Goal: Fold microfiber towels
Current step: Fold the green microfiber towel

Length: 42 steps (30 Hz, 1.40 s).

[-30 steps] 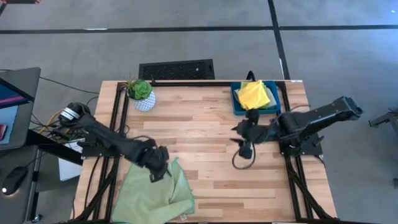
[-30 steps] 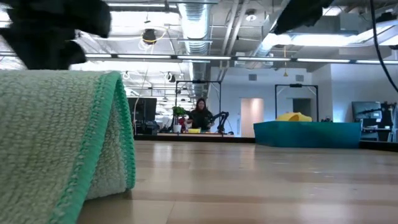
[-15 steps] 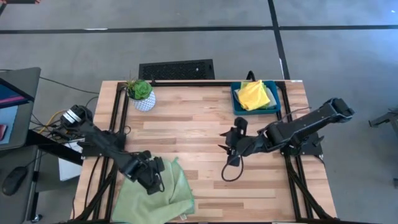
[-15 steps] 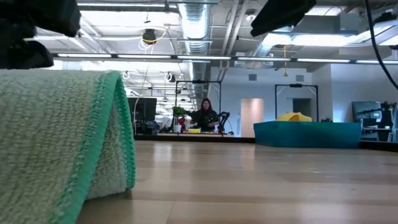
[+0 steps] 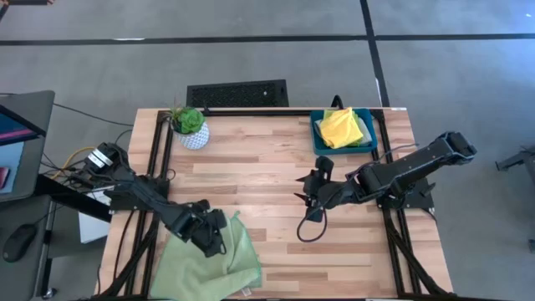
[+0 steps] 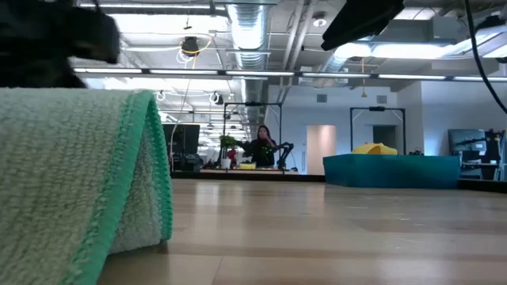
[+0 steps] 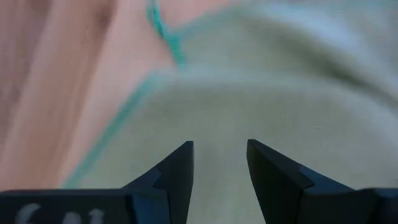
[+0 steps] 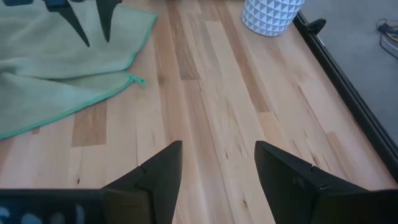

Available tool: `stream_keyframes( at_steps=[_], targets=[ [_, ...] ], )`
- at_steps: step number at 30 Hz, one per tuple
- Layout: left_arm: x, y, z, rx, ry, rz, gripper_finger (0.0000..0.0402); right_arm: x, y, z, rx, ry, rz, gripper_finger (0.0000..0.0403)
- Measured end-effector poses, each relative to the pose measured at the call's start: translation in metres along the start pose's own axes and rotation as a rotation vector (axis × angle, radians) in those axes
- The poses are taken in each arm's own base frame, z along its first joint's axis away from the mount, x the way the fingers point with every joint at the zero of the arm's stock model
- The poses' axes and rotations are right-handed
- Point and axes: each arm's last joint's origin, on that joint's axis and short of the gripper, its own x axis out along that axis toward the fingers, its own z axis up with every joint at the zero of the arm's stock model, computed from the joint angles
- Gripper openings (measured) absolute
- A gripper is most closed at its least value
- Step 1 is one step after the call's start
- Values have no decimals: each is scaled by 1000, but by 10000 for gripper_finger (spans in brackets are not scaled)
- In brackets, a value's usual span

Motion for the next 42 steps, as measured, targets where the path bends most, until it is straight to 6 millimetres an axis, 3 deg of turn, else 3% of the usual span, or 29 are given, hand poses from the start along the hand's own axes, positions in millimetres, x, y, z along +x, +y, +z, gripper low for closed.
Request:
stream_keyframes(
  at_steps=[3, 10, 18, 25, 34, 42],
  targets=[
    [0, 5, 15, 42, -92, 32, 142, 0, 0, -1, -3, 5, -1, 225],
    [6, 12, 51, 189, -181, -86, 142, 0, 1, -1, -5, 6, 3, 225],
    [13, 17, 56, 274, -142, -97, 142, 0, 1, -1, -5, 7, 8, 225],
    [40, 9, 54, 361, -90, -131, 142, 0, 2, -1, -5, 18, 55, 225],
    [54, 11, 55, 377, -40, -151, 142, -1, 3, -1, -6, 17, 57, 225],
    [66, 28, 76, 451, -80, -160, 142, -1, 3, -1, -6, 17, 57, 225]
  ],
)
